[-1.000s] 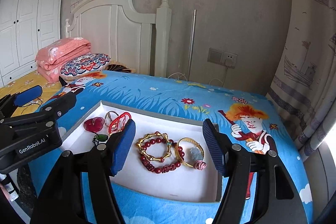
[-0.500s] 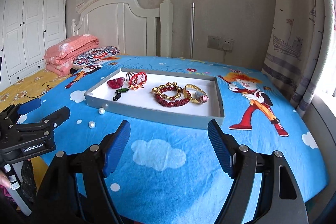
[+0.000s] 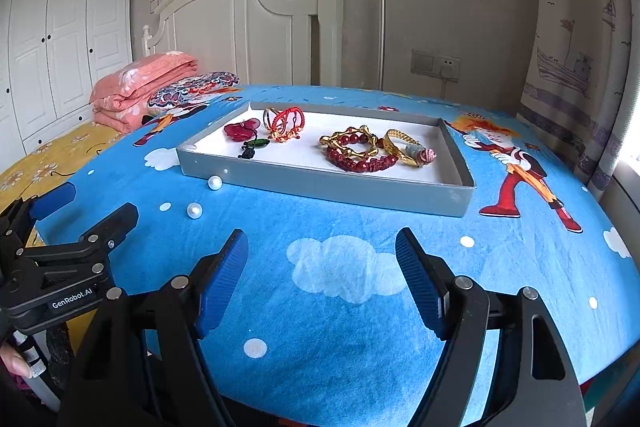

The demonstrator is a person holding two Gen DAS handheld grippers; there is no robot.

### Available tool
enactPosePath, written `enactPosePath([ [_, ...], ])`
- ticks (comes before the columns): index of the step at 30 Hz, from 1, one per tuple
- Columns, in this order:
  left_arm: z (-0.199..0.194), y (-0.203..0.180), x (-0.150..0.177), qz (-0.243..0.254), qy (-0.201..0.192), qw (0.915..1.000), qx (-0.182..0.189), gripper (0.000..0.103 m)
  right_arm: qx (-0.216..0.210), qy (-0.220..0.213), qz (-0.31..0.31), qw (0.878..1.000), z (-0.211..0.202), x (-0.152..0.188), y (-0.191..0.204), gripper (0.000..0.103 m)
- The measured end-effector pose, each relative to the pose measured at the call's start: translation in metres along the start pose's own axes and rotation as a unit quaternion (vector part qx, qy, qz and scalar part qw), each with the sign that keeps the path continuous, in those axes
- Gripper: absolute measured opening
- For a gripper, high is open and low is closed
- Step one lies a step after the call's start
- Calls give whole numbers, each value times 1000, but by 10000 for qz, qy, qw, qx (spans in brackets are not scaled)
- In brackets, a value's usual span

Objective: Organize jewelry
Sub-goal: 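Grasp a white pearl from the sheet with the right tool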

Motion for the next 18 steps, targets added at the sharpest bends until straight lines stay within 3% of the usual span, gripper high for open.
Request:
enactPosePath([
  [7,3,18,-2,-110,29,9997,-195,98,-308,-13,154,9994,17,-9,20,71],
  [10,3,33,-5,-279,9,9993,-266,98,-463,14,74,9989,28,-15,37,59],
  [18,5,65,-12,-514,52,9979,-378,98,-735,322,-55,9968,66,-21,79,43],
])
Point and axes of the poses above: each gripper's, at about its wrist camera, not at the fingertips, and z roughly the way its jaws point, y to its left, x to its underside, the point moved 3 cm from there along z, roughly the way its jaws point, and after that the axes turned 9 degrees about -x, right-handed, at the moved point
